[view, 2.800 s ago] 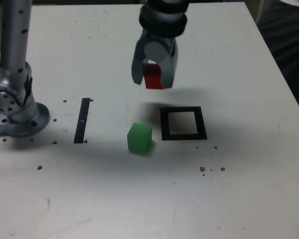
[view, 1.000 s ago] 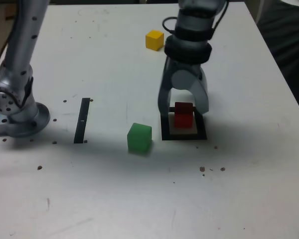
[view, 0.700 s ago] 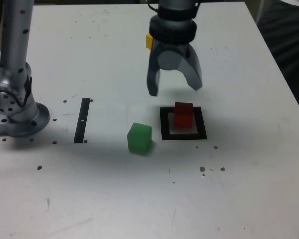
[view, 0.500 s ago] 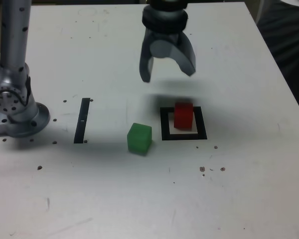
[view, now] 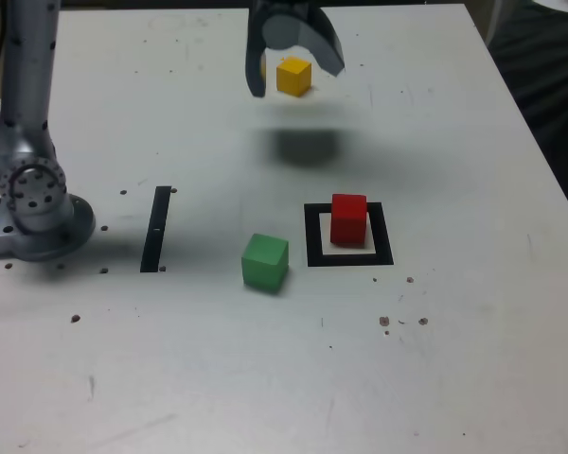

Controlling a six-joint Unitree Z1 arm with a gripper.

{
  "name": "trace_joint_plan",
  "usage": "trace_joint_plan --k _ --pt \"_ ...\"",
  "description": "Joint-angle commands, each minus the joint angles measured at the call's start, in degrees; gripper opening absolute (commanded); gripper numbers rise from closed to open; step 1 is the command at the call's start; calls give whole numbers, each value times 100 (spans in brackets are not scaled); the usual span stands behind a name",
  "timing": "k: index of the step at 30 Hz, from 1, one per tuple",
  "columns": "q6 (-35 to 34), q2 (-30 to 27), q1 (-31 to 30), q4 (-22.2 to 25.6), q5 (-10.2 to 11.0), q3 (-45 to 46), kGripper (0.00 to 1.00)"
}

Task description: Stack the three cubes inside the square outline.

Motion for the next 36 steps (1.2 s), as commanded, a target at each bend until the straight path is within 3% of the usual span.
trace_joint_plan --k 1,18,28,36 --pt "175 141 136 61 11 -142 100" --pt "1984 1250 1128 624 79 -1904 100" --pt "3524 1317 1205 384 776 -1900 100" --pt "3801 1370 1178 258 1074 -1834 99"
